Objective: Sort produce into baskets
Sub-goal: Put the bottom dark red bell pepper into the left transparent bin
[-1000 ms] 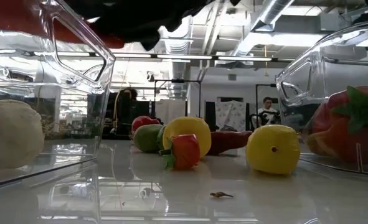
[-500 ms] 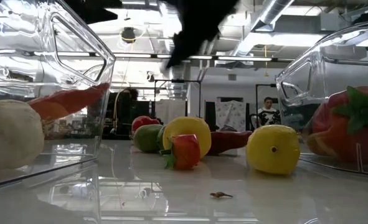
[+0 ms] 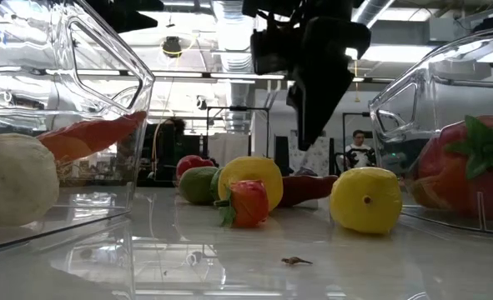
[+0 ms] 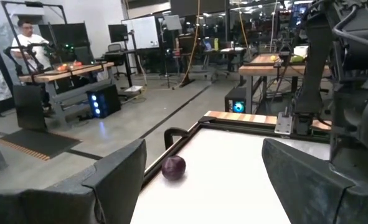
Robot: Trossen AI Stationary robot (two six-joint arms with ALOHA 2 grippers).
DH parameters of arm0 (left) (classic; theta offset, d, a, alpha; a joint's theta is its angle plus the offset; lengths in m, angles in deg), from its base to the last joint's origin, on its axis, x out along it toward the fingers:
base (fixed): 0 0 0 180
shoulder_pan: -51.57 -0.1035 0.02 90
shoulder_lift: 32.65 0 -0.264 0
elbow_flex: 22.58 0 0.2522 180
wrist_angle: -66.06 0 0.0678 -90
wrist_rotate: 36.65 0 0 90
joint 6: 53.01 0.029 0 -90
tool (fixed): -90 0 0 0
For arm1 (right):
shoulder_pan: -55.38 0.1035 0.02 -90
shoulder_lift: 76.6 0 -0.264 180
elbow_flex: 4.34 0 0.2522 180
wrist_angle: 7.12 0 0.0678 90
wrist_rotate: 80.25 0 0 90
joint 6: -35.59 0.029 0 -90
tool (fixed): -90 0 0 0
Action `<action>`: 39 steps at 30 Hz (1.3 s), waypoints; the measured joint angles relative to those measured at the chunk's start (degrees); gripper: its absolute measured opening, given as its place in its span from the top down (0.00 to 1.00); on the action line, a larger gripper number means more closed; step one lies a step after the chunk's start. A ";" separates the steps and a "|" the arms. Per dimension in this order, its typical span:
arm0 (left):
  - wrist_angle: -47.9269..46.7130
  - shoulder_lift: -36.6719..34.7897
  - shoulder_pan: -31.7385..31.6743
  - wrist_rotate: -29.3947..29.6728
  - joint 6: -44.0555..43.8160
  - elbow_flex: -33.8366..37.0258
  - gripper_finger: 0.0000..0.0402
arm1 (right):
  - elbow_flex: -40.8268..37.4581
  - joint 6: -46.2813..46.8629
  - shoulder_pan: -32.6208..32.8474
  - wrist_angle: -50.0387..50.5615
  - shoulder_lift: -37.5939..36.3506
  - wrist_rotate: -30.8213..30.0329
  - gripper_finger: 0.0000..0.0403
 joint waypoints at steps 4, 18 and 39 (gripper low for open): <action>0.01 0.00 0.00 0.00 0.00 0.00 0.24 | 0.09 1.40 -0.15 -2.40 1.22 0.06 0.46; -0.28 0.00 0.00 0.00 0.35 0.00 0.24 | 7.82 -2.21 -0.29 4.76 11.63 4.34 0.41; -0.46 0.02 0.02 0.00 0.68 0.00 0.24 | 7.94 -4.64 -1.00 3.77 13.05 3.70 0.73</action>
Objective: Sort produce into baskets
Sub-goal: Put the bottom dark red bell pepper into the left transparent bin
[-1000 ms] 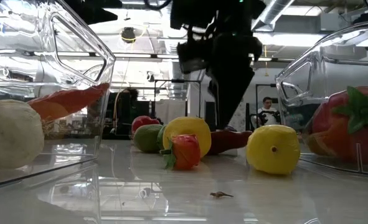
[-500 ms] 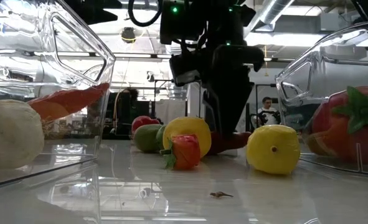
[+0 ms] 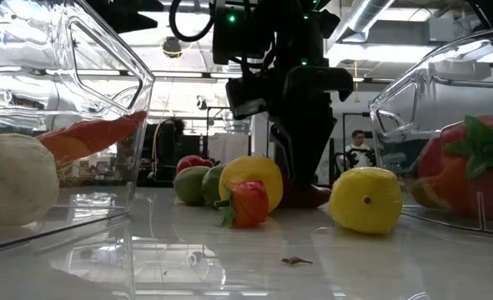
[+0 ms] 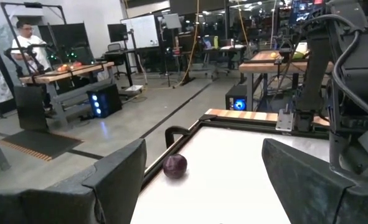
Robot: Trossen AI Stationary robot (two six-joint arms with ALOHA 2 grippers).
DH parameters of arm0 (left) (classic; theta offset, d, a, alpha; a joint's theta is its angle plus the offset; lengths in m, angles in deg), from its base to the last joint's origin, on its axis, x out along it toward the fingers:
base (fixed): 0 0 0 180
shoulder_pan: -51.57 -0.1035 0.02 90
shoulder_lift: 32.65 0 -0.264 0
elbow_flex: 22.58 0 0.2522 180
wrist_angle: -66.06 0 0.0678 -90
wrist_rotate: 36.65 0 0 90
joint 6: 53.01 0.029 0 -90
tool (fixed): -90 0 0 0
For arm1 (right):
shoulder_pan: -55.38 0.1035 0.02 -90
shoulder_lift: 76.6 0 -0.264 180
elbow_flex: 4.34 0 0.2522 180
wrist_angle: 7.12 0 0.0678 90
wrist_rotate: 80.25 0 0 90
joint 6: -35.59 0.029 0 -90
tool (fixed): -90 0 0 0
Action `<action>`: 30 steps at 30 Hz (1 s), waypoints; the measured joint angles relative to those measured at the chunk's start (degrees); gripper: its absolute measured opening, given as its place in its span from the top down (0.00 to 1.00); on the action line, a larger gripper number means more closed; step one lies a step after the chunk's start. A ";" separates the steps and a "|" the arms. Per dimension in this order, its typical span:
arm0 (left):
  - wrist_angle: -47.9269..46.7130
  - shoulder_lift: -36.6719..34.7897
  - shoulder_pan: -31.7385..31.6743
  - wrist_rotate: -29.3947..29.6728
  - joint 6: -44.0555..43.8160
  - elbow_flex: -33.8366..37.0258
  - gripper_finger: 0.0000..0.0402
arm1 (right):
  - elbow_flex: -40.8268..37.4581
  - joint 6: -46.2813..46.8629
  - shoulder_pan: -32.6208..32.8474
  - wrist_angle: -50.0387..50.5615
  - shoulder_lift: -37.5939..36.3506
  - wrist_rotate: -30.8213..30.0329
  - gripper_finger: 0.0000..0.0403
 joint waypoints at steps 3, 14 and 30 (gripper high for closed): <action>0.00 0.00 -0.01 0.00 0.00 0.00 0.24 | 1.22 -1.02 0.04 1.56 -0.39 -1.41 0.73; -0.63 0.00 0.00 0.00 -0.07 0.00 0.24 | 8.17 -6.58 1.60 2.97 -4.32 -5.84 0.73; 0.09 0.00 -0.04 0.26 -0.07 0.00 0.24 | 8.91 -17.51 4.87 -26.80 -6.12 1.05 0.73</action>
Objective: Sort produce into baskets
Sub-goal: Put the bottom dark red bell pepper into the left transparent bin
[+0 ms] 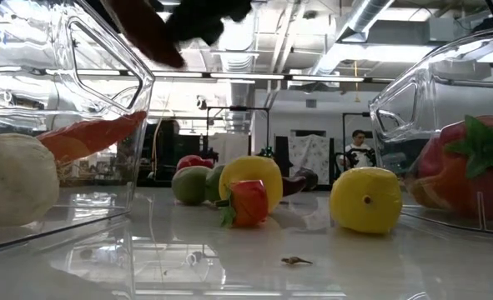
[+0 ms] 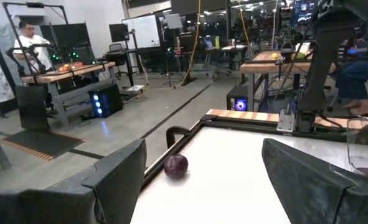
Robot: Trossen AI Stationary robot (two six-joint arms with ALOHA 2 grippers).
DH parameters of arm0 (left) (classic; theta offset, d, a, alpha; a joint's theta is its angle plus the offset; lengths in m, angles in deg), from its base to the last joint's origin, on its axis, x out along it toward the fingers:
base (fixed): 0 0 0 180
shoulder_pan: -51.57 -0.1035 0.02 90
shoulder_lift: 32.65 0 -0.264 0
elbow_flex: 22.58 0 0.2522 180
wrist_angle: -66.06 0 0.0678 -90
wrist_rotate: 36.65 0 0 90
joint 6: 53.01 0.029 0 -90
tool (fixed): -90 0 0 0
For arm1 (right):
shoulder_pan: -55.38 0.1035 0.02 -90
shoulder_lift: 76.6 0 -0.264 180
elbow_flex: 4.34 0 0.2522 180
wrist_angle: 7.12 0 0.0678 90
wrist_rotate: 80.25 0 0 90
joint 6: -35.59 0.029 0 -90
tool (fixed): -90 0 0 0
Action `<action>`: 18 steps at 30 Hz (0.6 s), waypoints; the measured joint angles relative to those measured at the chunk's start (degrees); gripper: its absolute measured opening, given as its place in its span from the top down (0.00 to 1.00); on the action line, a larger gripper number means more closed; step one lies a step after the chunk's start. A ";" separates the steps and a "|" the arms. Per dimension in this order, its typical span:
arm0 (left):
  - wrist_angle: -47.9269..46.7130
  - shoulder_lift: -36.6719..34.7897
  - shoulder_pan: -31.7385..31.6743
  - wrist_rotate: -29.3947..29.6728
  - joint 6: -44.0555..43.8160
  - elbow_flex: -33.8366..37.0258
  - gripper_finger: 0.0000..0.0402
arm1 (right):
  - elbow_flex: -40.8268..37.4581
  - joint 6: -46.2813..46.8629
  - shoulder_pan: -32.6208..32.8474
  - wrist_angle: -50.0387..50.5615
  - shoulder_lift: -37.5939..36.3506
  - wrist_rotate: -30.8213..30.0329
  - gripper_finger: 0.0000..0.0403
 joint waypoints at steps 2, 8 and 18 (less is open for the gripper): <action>0.10 0.00 0.00 0.02 -0.08 0.00 0.24 | 0.00 0.78 0.00 -3.70 0.00 4.43 0.73; 0.17 0.00 0.00 0.00 -0.48 0.00 0.24 | 0.00 -0.81 0.88 -8.31 0.00 10.03 0.72; -0.15 -0.01 0.00 0.11 0.35 0.00 0.24 | -0.02 -4.02 1.97 -10.73 2.84 10.24 0.44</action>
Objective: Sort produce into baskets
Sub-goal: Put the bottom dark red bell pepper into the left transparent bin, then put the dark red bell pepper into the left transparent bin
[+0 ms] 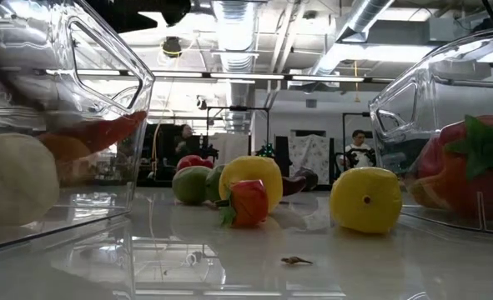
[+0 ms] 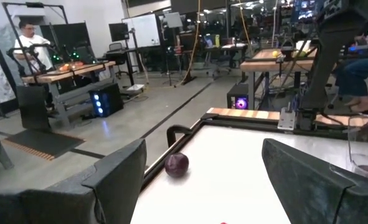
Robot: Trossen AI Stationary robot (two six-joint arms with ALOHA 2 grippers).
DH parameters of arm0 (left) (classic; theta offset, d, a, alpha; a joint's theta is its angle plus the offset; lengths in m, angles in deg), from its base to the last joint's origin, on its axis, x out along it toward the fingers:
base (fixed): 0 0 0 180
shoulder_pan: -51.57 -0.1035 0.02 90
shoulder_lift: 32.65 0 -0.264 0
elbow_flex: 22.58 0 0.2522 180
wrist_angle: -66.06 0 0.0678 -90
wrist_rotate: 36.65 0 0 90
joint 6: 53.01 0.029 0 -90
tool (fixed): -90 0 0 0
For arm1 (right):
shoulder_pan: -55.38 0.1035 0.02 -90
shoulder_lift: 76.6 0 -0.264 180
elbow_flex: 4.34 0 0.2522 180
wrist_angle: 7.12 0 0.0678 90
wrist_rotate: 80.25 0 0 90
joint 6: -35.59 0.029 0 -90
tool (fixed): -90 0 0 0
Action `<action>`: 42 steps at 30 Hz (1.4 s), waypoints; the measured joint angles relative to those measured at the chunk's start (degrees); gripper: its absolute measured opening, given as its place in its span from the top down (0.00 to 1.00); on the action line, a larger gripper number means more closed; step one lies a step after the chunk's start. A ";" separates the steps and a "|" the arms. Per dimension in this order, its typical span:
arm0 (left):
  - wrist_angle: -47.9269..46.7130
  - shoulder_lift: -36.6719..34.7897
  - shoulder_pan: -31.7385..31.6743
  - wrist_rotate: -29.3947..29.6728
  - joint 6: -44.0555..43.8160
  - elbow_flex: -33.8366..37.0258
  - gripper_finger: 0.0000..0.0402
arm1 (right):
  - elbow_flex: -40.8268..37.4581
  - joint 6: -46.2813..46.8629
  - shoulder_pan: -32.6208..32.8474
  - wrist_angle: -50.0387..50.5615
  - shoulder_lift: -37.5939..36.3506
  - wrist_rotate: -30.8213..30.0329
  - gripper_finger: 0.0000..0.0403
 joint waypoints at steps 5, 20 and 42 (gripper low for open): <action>-1.16 0.00 0.00 0.00 -1.49 0.01 0.24 | 0.02 2.24 -0.50 7.16 -0.79 -1.98 0.34; -1.36 0.01 0.00 -2.05 -3.39 0.02 0.24 | -15.36 15.80 -5.42 21.96 -8.11 -26.97 0.33; -1.95 -0.01 0.00 -2.20 -3.48 0.02 0.24 | -31.74 27.75 -13.09 6.76 -7.78 -25.62 0.36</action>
